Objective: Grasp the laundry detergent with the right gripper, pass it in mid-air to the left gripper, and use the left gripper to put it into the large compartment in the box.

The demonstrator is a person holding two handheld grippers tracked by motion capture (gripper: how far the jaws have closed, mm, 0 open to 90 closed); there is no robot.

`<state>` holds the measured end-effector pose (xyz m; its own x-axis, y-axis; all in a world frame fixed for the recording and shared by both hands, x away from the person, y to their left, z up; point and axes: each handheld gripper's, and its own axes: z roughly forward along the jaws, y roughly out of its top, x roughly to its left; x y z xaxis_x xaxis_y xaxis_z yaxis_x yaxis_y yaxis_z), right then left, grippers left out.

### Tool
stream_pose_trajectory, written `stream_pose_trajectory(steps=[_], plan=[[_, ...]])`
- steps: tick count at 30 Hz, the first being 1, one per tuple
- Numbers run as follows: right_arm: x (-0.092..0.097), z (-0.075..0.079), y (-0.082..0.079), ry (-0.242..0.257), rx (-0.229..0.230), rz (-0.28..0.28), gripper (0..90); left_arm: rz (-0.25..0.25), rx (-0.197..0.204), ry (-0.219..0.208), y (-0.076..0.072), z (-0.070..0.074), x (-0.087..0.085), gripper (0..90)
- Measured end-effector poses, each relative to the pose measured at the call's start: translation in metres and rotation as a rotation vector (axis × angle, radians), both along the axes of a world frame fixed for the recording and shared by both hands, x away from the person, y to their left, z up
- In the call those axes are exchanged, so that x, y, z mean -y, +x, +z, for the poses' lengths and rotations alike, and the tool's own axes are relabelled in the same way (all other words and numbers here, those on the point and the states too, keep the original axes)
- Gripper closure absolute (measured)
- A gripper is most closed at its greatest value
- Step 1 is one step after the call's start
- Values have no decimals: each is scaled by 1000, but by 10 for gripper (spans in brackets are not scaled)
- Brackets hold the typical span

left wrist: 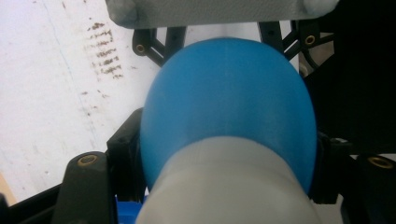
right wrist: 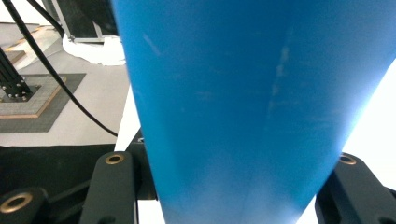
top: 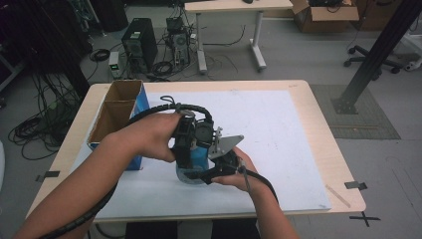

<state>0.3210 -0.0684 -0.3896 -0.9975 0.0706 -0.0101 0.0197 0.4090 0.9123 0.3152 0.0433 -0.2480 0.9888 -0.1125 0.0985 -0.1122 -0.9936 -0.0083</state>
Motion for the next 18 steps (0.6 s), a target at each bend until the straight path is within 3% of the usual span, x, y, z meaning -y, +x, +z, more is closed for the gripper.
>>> stream_pose_trajectory(steps=[14, 18], plan=[[1, 0, -1, 7, 0, -6, 446, 2, -4, 14, 0, 0, 1, 357], [0, -1, -2, 3, -6, -5, 446, 6, -20, 19, 1, 0, 1, 371]])
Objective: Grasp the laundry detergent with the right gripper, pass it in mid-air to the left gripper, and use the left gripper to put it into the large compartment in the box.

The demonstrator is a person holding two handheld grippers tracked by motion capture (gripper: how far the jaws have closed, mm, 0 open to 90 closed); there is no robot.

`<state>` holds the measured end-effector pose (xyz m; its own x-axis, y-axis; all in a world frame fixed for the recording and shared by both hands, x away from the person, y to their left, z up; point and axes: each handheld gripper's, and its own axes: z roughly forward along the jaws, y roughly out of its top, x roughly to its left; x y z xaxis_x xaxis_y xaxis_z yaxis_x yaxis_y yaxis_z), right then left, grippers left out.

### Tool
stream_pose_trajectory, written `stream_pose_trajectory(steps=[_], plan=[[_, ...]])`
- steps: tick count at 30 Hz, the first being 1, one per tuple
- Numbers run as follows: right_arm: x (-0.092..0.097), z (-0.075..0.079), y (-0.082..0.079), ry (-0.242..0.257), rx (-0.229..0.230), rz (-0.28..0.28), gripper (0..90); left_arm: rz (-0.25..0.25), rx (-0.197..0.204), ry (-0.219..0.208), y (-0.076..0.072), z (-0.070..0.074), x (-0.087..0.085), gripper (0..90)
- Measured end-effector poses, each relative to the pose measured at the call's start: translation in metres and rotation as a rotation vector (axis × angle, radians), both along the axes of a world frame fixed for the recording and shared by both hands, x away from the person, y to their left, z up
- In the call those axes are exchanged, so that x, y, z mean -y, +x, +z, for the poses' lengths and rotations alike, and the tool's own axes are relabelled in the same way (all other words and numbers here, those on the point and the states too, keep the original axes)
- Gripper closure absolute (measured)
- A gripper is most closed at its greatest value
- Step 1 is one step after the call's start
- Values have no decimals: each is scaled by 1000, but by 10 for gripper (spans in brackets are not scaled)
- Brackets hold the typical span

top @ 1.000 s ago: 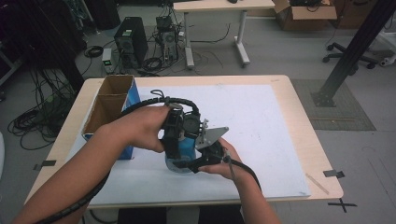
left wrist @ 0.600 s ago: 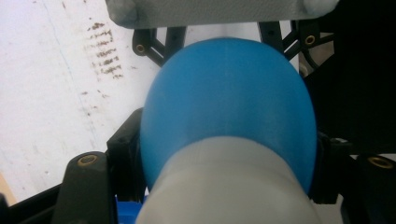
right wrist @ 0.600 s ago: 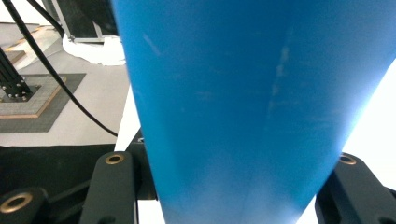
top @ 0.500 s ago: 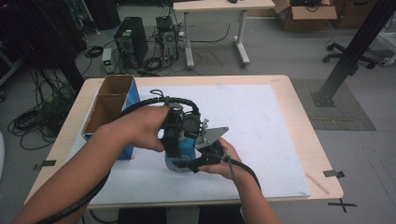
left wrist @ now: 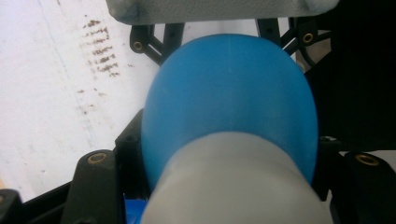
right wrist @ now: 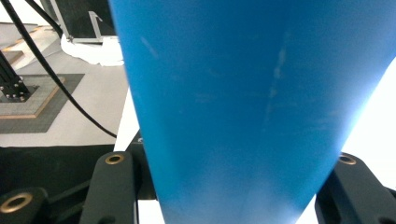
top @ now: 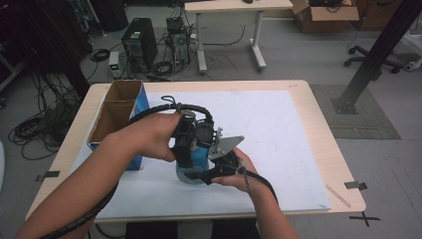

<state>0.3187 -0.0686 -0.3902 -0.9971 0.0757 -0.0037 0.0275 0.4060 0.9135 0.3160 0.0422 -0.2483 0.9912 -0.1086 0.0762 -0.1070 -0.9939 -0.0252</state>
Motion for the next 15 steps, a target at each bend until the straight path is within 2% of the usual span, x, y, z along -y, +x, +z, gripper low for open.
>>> stream_pose_trajectory(steps=[9, 15], plan=[[0, -1, 0, -16, 18, -6, 446, 4, 21, 32, -3, -2, 4, 378], [0, -2, 0, -19, 29, -13, 443, -1, 35, 32, -4, -3, 4, 380]])
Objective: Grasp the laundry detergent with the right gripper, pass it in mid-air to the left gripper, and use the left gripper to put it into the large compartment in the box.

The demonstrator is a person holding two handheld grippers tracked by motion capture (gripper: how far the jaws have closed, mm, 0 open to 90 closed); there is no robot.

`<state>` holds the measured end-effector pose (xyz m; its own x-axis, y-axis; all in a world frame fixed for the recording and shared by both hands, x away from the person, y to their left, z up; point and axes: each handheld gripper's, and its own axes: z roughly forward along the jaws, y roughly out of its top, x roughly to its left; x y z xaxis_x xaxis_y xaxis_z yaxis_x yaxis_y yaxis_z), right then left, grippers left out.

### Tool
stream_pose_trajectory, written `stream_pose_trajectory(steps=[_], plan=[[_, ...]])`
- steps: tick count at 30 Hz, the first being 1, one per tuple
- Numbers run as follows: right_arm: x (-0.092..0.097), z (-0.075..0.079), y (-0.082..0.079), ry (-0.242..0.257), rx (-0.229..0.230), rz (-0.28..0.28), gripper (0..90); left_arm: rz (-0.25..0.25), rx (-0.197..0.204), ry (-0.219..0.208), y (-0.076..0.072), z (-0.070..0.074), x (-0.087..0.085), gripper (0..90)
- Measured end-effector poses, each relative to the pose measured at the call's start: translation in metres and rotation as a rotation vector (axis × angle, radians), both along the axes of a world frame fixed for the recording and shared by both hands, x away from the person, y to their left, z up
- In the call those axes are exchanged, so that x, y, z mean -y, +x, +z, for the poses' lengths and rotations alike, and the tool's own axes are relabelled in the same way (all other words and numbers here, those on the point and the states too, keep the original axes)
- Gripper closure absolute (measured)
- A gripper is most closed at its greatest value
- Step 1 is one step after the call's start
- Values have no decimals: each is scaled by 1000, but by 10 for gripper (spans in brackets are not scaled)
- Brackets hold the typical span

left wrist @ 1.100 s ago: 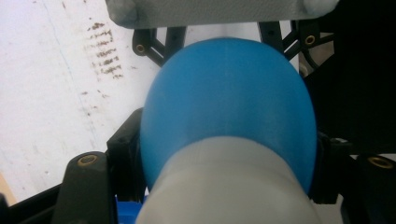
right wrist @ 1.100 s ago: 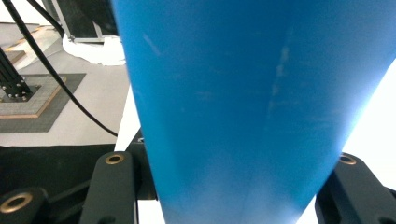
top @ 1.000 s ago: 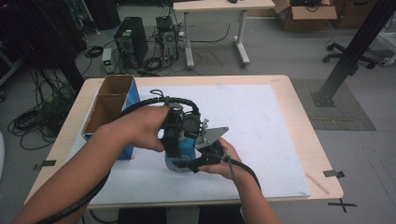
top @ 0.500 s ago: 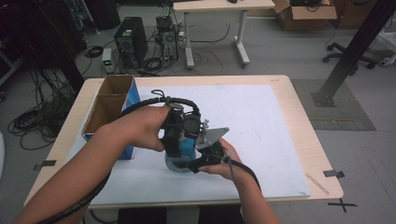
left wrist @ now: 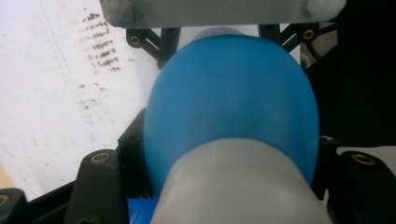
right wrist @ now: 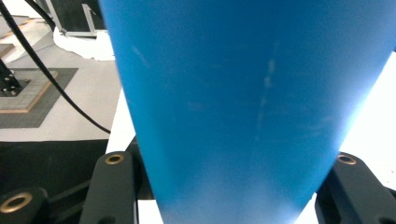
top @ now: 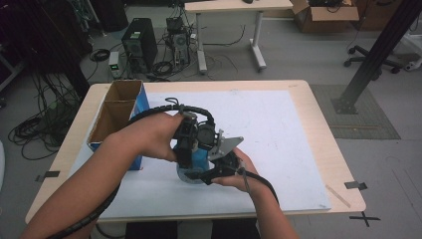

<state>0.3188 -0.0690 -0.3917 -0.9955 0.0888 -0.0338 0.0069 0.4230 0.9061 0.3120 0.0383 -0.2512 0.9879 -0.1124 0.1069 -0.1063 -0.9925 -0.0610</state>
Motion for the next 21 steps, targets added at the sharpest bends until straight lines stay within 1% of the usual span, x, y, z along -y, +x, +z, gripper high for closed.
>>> stream_pose_trajectory(steps=[2, 6, 9, 10, 14, 16, 19, 20, 21], plan=[[1, 1, -1, -2, 7, -4, 441, -2, 8, -7, -1, 1, 0, 381], [2, 4, -1, -5, 25, -8, 436, -4, 20, -6, -2, 4, 1, 383], [2, 6, -1, -1, 30, -10, 432, -2, 21, 1, -3, 6, 2, 383], [2, 6, -1, -1, 31, -7, 430, -4, 24, 12, -3, 7, 4, 383], [2, 6, -2, 9, 43, -17, 421, -8, 31, 13, -4, 9, 5, 383], [3, 5, -1, 21, 36, -20, 393, -10, 32, 12, -3, 10, 5, 382], [2, 3, -2, 33, 23, -30, 306, -4, 39, 6, -2, 11, 4, 382], [2, 3, -2, 30, 15, -37, 309, -3, 39, 4, -2, 12, 4, 382], [2, 2, -2, 28, 17, -37, 306, -2, 38, 8, -2, 13, 4, 382]])
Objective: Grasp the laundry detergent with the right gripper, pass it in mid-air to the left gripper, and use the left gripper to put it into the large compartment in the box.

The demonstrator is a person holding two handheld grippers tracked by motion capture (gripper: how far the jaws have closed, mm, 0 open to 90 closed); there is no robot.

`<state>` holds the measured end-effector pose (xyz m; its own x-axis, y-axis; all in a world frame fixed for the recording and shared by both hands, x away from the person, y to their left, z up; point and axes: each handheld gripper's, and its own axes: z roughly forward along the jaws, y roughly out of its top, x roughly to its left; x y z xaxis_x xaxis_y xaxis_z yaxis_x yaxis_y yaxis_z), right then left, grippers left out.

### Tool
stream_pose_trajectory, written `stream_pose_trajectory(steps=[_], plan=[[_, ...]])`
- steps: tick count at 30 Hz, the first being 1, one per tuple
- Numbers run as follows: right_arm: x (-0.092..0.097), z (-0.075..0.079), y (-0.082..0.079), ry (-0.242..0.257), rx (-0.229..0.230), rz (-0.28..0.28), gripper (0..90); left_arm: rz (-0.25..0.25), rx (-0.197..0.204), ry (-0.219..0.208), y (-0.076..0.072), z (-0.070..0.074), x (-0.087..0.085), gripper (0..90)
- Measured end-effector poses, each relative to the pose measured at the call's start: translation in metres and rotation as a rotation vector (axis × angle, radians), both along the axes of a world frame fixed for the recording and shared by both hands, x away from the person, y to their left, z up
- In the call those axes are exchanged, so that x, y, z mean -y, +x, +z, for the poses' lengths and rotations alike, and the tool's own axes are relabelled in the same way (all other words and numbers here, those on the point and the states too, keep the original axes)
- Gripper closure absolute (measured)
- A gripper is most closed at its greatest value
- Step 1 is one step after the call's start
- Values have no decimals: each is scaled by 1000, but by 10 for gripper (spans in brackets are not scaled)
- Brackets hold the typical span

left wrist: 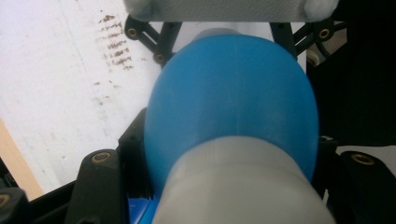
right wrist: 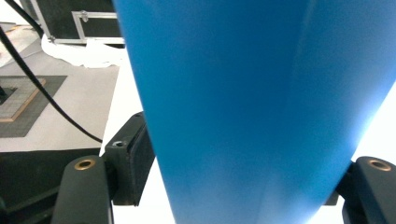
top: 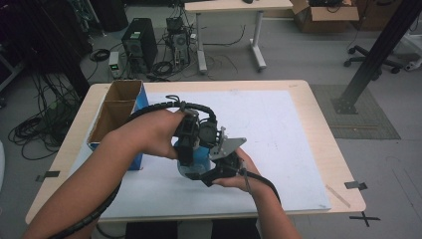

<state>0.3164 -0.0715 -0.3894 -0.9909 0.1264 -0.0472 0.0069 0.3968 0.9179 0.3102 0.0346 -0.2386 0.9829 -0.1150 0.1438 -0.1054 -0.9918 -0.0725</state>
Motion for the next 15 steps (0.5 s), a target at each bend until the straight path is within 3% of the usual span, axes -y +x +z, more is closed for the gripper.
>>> stream_pose_trajectory(steps=[15], plan=[[4, 2, 1, 82, -29, -22, 188, 3, -3, 3, 1, 2, -1, 383]])
